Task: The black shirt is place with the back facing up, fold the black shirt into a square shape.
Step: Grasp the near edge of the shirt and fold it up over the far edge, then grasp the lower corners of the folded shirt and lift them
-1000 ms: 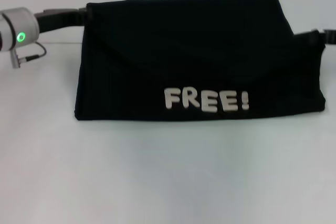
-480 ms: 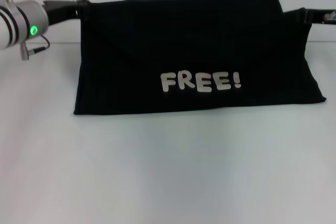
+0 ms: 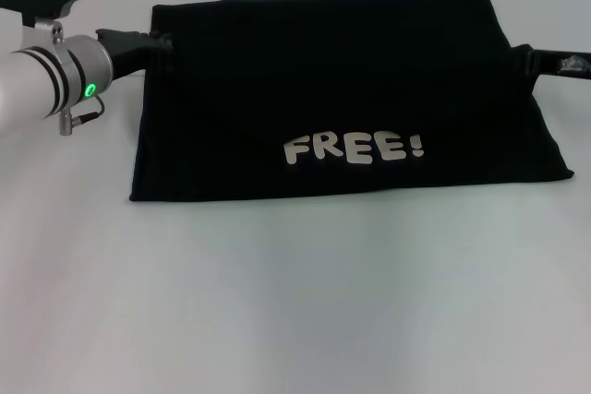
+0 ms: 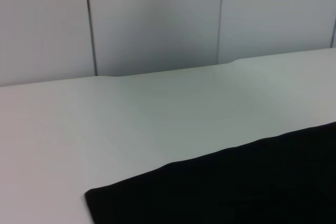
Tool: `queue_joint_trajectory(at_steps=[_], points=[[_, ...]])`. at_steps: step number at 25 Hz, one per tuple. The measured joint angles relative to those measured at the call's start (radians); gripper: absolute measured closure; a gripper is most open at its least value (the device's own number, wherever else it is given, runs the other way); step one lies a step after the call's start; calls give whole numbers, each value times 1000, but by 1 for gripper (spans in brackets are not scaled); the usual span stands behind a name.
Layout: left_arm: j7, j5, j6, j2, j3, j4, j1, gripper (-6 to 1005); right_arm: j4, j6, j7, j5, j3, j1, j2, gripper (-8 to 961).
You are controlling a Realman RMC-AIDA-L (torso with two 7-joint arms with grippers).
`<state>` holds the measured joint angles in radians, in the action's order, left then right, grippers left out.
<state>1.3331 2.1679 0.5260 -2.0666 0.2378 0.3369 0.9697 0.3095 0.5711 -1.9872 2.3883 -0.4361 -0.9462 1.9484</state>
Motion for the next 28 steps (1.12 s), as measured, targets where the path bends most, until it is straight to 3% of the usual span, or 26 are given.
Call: queue_joint_trajectory(at_steps=[2,9,12,15,17,22,28], points=[[-14,-5,-11,-5,0,2,0,961,1,4,0,0,0,8,5,872],[-24,4,-14,-3,13,-1,-3,796,73,53,3,-16,-4,45,29,870],[-21,1,-16,-4,37,12,-8,709,133,68,5,-37,-5,61,51,641],[-7,0,-14,-5,39,36,-11,589,185,98,31,-87,-5,77,64,496],[29,4,-4,-9,49,63,-21,508,209,152,58,-137,-5,91,62,400],[288,8,191,-23,208,242,-138,301,261,376,72,-276,-3,154,37,389],[379,8,506,-44,274,433,-286,216,272,654,105,-329,-14,235,-2,390]])
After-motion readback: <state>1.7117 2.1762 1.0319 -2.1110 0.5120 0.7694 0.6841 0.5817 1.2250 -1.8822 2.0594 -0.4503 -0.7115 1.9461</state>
